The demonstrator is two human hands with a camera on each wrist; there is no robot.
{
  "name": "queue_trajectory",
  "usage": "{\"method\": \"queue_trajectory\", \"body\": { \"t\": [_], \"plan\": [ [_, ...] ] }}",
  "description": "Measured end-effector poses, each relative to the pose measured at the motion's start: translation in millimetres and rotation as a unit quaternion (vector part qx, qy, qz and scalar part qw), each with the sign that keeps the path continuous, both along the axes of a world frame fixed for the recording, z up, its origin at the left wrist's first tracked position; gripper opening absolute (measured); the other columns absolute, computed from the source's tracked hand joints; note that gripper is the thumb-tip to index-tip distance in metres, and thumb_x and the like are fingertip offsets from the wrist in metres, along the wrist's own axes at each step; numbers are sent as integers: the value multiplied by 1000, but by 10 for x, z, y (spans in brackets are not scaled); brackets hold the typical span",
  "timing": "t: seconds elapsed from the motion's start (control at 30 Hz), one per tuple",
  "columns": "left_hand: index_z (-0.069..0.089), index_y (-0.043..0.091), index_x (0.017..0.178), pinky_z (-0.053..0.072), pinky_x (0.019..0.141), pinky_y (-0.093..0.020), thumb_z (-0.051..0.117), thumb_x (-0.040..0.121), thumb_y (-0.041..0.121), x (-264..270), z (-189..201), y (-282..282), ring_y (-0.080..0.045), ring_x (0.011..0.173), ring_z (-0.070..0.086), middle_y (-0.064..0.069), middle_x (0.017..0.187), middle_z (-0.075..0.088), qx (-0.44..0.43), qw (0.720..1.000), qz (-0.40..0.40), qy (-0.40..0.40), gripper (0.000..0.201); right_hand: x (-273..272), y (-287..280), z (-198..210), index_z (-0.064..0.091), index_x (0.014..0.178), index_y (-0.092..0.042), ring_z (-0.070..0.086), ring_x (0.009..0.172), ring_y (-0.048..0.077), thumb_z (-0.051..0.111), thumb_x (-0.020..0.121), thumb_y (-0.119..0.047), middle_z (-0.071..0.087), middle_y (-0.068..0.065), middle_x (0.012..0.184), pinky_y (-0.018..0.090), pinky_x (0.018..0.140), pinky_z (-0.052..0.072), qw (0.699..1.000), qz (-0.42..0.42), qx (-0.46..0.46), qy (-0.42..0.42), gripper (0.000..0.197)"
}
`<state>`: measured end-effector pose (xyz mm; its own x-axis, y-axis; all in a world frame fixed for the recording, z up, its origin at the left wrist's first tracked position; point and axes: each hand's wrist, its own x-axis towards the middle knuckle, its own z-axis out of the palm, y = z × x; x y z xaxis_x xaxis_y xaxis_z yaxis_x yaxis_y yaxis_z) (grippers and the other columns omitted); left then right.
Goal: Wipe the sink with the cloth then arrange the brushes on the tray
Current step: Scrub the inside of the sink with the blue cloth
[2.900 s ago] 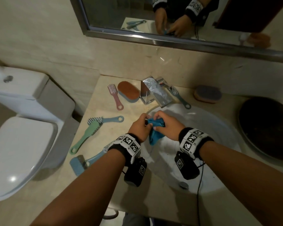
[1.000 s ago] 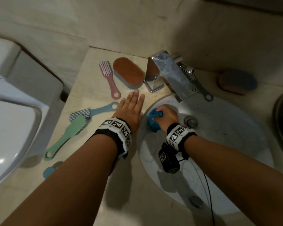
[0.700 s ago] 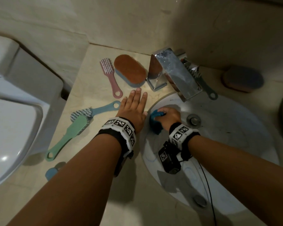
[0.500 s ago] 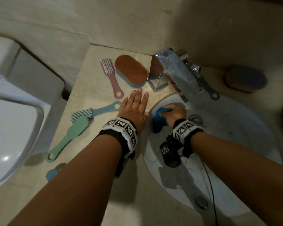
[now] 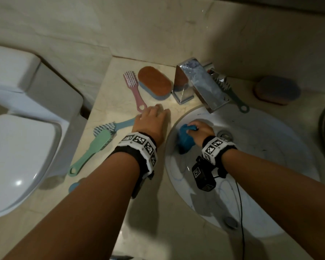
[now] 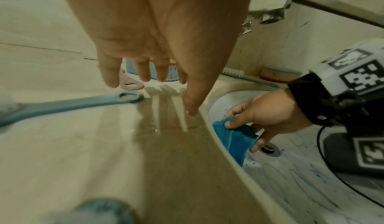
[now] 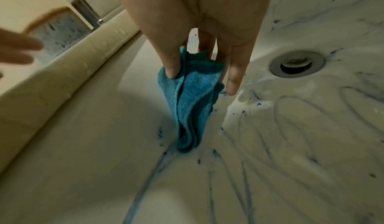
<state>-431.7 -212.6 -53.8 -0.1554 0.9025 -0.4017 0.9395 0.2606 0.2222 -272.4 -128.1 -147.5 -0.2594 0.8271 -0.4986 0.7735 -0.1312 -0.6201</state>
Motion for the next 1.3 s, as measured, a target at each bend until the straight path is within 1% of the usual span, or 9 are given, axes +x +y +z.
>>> {"method": "queue_trajectory", "body": {
  "t": [0.17,0.3,0.4,0.53,0.7,0.77,0.9,1.13,1.3],
  "plan": [
    [3,33,149,18,114,-57,51,94,17,30,-115,-132,-27,146,-6,-1,158,-11,-96,995,18,-14,75,-66,-13,-56,58,117,-12,58,107,26,62,87,-15,59,9,114,29,89,48,998,-43,-49,20,30],
    [-1,32,149,17,113,-58,50,95,21,24,-162,-122,-27,146,-9,-1,158,-15,-108,994,11,-13,75,-152,-163,-179,63,110,-10,58,108,24,75,74,-8,61,8,117,19,81,42,999,19,-33,-23,39],
    [-2,33,149,18,114,-57,52,94,25,-5,-173,-102,-27,146,-8,-1,158,-16,-118,993,9,-12,78,-171,-10,-115,64,107,-4,60,104,23,71,78,-3,63,11,114,13,70,44,998,-56,-36,16,30],
    [-2,34,149,17,115,-56,54,93,27,-15,-188,-93,-27,146,-8,0,158,-16,-119,993,8,-19,80,-181,2,-101,63,111,-5,59,106,22,70,81,-10,63,8,113,16,80,42,993,-107,-51,16,32],
    [-5,34,149,16,116,-52,55,92,31,-58,-245,-72,-29,146,-7,-3,158,-16,-122,992,-7,-7,83,-165,-199,-175,69,96,-8,63,98,25,72,76,-9,68,11,105,20,76,48,1000,15,-14,-14,20],
    [-6,35,148,16,116,-52,54,92,32,-64,-238,-73,-28,146,-7,-2,158,-17,-126,992,-10,-4,83,-152,-102,-119,68,101,-5,61,94,19,72,77,-5,67,12,107,15,68,47,998,-47,-26,34,24],
    [-7,38,147,17,116,-53,54,92,34,-59,-202,-91,-26,146,-8,2,157,-18,-133,991,-5,-2,82,-165,-91,-98,66,109,-7,57,92,16,72,79,-8,66,9,113,17,81,43,985,-141,-68,67,31],
    [-7,45,145,12,108,-69,49,94,39,-57,-91,-123,-19,146,-12,10,156,-20,-151,988,9,-9,76,-13,-394,-136,67,115,-12,59,112,24,73,72,2,64,8,120,29,100,46,993,73,-89,8,45],
    [-6,45,145,14,108,-69,50,93,40,-75,-91,-129,-19,146,-12,10,156,-19,-149,989,11,-19,77,-87,-285,-182,71,102,-11,61,101,21,73,75,-4,68,7,108,19,82,43,998,56,-18,-10,28]
  ]
}}
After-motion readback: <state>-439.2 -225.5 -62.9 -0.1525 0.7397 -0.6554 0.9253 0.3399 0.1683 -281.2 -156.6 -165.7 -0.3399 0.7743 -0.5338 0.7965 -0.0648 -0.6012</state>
